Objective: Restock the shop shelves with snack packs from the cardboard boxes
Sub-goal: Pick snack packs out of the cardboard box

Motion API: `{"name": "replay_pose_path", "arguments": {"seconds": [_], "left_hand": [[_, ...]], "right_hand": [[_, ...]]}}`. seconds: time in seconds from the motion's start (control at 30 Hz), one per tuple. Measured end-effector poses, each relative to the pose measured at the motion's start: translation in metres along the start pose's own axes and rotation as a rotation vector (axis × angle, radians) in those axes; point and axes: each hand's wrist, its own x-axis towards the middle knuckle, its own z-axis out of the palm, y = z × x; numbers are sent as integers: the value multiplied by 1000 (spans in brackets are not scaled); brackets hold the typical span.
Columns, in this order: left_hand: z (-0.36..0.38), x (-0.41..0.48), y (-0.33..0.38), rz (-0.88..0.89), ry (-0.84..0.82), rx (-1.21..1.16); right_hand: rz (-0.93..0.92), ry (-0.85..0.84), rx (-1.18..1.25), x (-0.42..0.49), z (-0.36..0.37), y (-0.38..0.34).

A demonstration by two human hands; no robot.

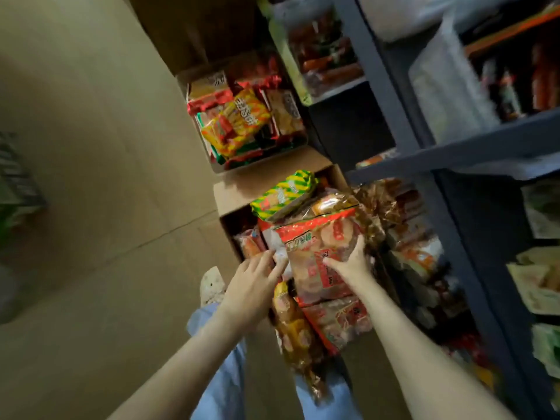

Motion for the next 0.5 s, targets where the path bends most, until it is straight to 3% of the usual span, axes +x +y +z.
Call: {"name": "replay_pose_path", "arguments": {"seconds": [0.1,0.17,0.23,0.4,0.5], "left_hand": [[6,9,13,27,-20,-68],[4,15,17,41,-41,-18],[-9,19,19,96,56,43],[-73,8,24,341,297,316],[-151,-15,47,385,160,405]], "right_hand": [[48,136,-127,9,8,3],[36,139,-178,-1,8,3],[-36,150,-235,-19,9,2],[-486,271,-586,-99,-14,-20],[-805,449,-734,-164,-44,-37]]}}
